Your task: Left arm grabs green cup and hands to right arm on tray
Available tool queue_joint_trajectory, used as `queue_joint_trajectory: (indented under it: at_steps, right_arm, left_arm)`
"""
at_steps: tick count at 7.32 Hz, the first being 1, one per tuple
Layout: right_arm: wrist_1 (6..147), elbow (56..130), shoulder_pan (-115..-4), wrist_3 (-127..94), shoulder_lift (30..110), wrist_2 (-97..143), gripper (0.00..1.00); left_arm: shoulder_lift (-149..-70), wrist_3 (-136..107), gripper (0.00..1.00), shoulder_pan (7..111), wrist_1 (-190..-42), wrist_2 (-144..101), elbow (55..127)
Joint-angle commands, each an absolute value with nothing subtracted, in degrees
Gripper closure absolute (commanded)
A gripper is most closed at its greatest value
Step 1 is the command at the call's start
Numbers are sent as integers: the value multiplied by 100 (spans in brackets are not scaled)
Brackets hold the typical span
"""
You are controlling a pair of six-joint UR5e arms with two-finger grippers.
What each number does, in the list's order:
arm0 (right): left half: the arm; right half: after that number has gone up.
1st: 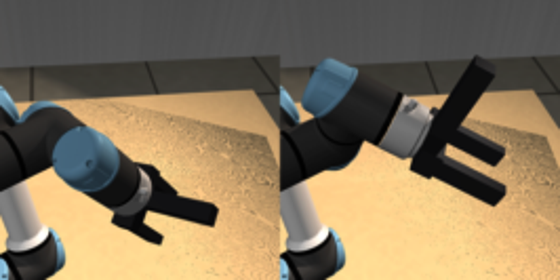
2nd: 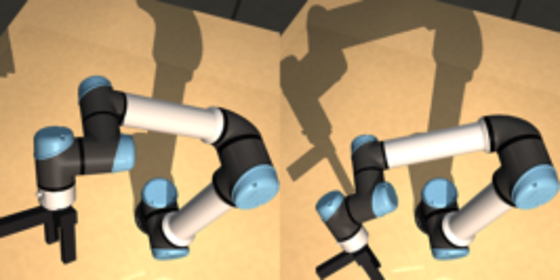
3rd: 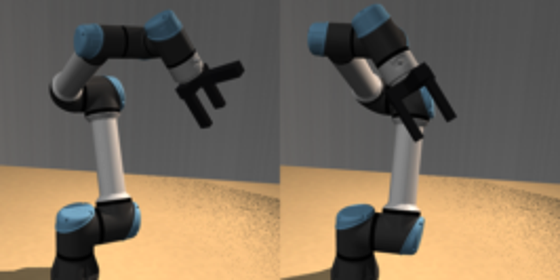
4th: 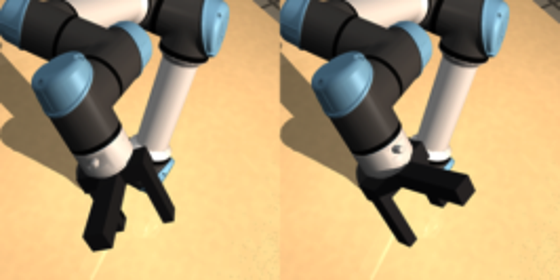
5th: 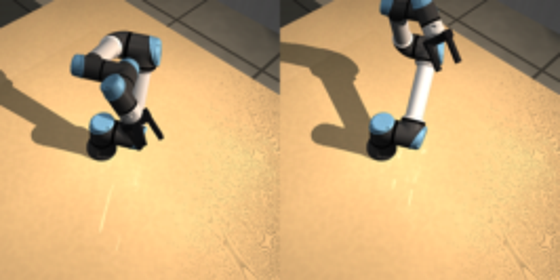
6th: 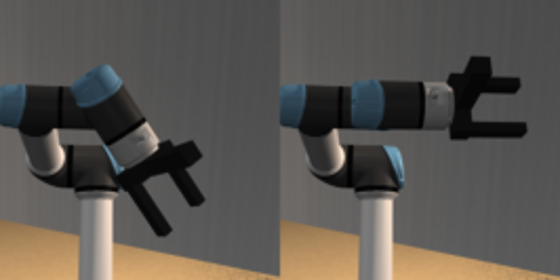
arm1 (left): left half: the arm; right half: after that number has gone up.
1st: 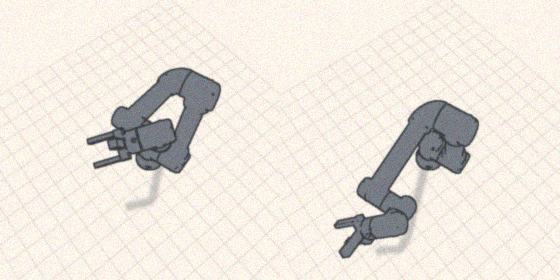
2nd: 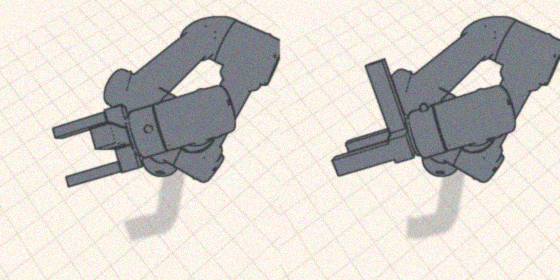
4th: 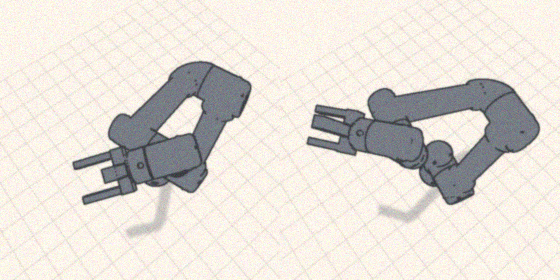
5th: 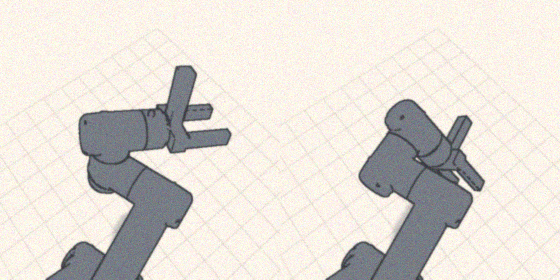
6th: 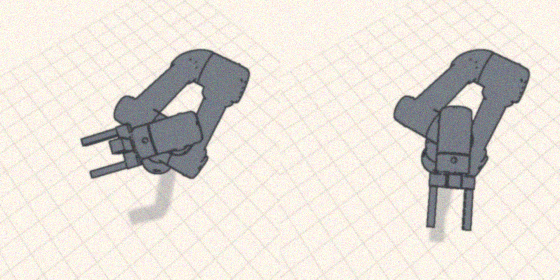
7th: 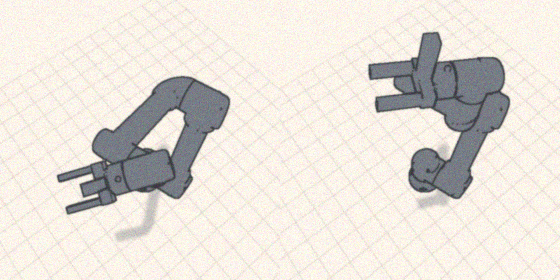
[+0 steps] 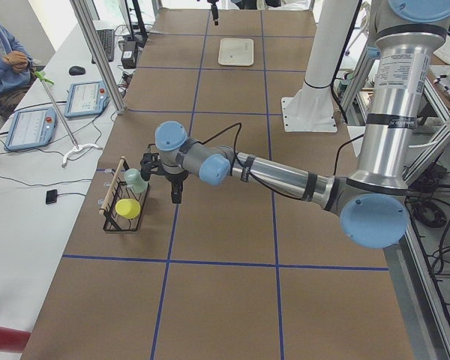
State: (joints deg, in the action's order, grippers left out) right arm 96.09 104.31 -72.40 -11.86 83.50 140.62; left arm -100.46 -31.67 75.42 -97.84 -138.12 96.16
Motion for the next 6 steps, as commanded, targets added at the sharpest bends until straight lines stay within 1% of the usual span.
queue_joint_trajectory:
  at_steps: [1, 3, 4, 6]
  right_arm:
    - [9598, 10476, -7216, -1187, 8254, 14028, 0]
    - [9598, 10476, -7076, -1187, 8174, 14001, 0]
    - [9598, 10503, -7066, -1187, 8156, 14001, 0]
    - [9598, 10494, -6997, -1187, 8086, 13992, 0]
  left_arm:
    - [-11027, -3182, 0, 7453, -8939, -13668, 8978]
    - [-11992, -3277, 0, 7182, -8947, -13658, 7776]
    - [-12328, -3339, 0, 7128, -8982, -13658, 7308]
    - [-12655, -3366, 0, 6971, -9156, -13091, 6823]
